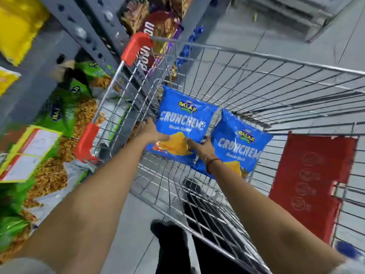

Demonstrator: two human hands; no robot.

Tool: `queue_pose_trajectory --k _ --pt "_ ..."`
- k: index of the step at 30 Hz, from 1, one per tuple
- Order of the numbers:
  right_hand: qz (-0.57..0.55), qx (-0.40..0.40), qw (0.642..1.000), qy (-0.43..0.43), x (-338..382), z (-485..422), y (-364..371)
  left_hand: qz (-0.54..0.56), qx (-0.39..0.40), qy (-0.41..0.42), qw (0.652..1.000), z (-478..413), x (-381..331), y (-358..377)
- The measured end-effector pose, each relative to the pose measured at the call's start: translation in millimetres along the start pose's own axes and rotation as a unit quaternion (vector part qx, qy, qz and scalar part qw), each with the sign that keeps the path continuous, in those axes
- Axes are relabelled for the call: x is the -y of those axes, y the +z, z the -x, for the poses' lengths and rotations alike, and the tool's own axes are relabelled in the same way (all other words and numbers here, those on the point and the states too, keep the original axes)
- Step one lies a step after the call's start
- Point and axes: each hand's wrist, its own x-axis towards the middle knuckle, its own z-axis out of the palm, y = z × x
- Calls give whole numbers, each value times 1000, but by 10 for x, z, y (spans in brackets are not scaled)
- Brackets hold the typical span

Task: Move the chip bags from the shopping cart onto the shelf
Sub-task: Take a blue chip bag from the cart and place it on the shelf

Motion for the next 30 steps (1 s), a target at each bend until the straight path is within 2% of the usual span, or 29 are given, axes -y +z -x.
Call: queue_pose_trajectory --k 6,12,16,23,30 --pt "-62 38 997 17 -75 -211 35 88 48 -31 994 -281 85 94" --pt "-82 51 995 -19 46 -85 -21 175 112 -53 977 -174 144 1" --pt "-93 56 993 -51 192 157 -99 202 118 -43 971 38 163 -120" --pt "-50 51 983 -169 592 777 -373 262 47 42 963 865 -97 -436" --pt "-71 44 944 -319 1199 1706 -583 297 -33 171 939 1814 -208 -976"
